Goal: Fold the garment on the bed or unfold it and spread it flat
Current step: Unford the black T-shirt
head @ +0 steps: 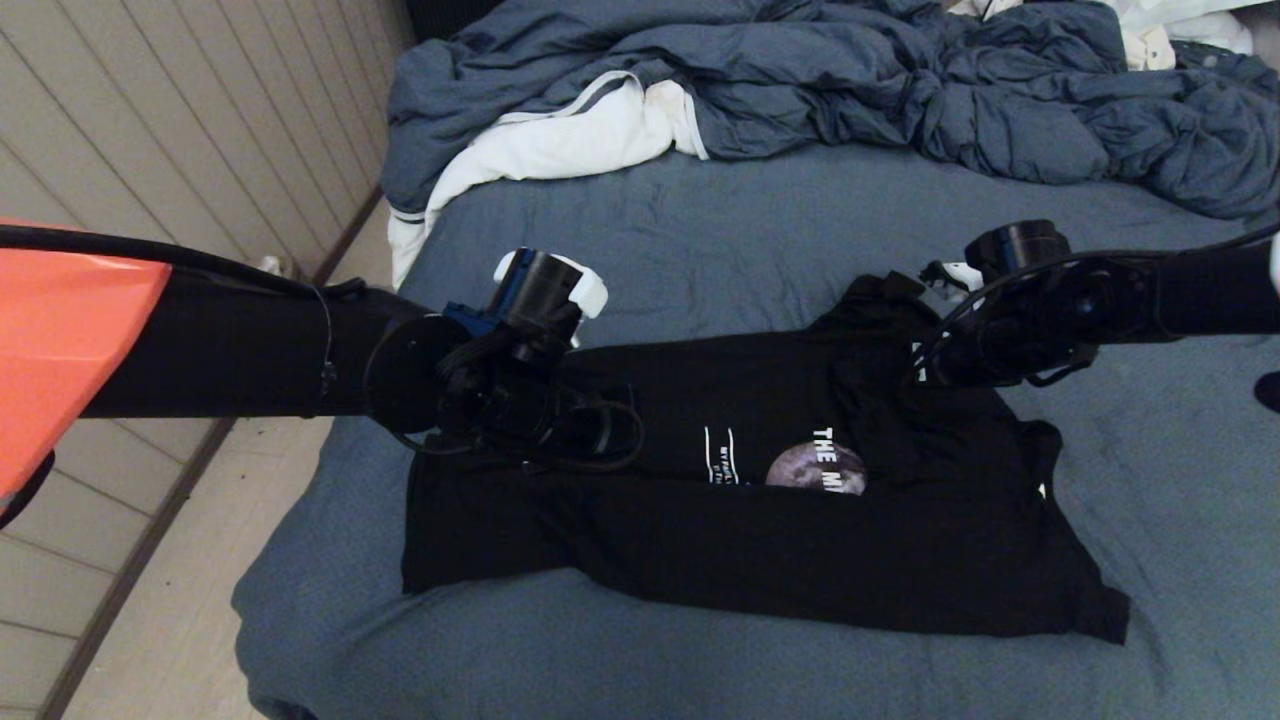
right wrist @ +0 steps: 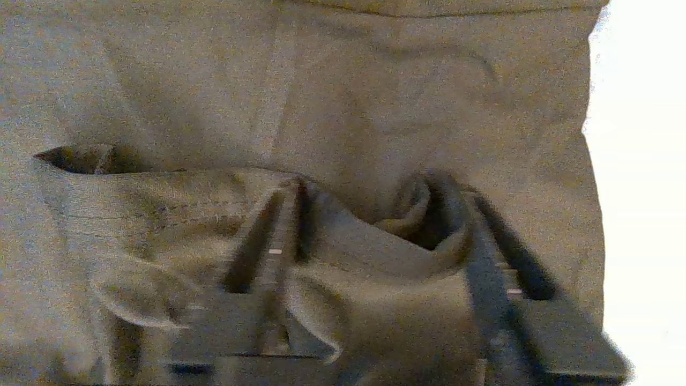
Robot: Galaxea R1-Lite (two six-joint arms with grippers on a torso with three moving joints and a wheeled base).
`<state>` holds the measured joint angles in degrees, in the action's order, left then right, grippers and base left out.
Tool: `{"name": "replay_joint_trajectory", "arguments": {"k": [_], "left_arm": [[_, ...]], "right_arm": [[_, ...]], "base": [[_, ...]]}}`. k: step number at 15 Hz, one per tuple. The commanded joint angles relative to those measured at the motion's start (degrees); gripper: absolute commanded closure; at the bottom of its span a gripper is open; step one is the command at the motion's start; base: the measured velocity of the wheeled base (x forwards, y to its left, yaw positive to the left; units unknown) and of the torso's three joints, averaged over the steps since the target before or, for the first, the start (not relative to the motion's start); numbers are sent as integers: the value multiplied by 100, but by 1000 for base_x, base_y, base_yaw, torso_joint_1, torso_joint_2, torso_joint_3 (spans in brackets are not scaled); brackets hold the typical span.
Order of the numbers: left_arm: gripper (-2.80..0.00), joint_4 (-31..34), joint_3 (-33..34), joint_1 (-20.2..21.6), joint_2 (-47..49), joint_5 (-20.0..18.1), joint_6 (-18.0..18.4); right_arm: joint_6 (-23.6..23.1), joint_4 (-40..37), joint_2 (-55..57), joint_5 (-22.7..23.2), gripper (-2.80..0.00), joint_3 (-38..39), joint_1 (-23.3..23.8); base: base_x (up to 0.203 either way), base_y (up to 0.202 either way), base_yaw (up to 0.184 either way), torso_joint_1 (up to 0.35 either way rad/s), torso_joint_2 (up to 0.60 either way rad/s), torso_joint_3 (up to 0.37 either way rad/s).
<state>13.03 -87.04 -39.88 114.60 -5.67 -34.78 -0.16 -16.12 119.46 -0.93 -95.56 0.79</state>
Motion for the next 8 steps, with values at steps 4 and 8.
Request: {"name": "replay_joint_trajectory", "arguments": {"k": [4, 8], "left_arm": [[0, 6, 3, -3, 1, -4, -20], [0, -2, -6, 6, -8, 4, -11]], "right_arm": [[7, -6, -53, 5, 0, 2, 0], [19, -37, -424, 15, 0, 109, 0]], "base": [[0, 0, 0, 0, 0, 0], [0, 0, 0, 0, 0, 0]]}}
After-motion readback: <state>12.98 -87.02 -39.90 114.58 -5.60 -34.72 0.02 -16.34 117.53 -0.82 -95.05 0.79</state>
